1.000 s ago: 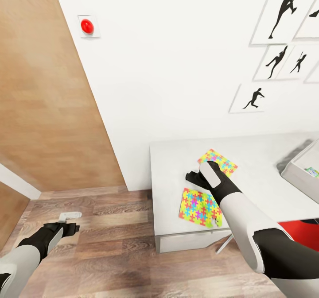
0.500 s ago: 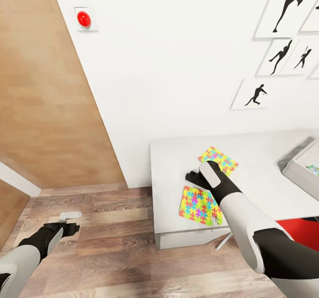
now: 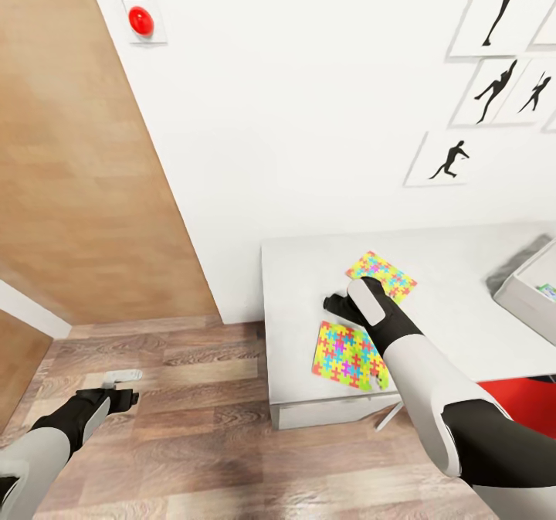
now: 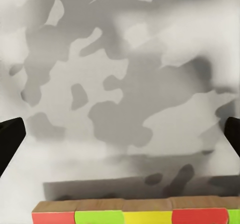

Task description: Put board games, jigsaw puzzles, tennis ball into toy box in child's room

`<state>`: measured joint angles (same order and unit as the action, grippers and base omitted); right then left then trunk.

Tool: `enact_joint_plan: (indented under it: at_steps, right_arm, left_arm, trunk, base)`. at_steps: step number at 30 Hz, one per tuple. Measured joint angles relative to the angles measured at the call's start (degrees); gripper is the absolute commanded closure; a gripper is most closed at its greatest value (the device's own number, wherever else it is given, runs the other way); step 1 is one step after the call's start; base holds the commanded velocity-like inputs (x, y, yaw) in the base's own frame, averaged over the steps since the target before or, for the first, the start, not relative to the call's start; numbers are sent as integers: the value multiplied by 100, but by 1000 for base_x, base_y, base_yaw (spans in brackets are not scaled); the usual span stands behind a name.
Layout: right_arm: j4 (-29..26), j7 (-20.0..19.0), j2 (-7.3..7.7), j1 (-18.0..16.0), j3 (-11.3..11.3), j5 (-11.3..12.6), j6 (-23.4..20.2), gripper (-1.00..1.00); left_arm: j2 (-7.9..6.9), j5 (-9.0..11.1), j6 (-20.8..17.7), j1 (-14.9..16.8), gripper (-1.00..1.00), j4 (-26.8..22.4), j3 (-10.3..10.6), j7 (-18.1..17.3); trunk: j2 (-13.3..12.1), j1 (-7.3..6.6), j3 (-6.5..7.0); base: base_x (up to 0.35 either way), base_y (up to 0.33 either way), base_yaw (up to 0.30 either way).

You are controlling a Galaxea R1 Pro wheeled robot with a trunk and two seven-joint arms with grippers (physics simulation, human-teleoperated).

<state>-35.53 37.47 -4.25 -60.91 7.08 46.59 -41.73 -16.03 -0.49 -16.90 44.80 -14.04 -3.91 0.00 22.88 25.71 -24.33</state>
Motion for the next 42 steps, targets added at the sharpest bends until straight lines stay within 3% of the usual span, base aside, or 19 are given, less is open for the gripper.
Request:
enact_joint_plan:
  at_steps: [42]
  right_arm:
    - [-50,-13,8,9,13,53,96,-100]
  left_arm:
    - [45,-6,4,1,-100,1,8,0]
  trunk:
    - [-3,3,-9]
  base:
    - [-75,0,0]
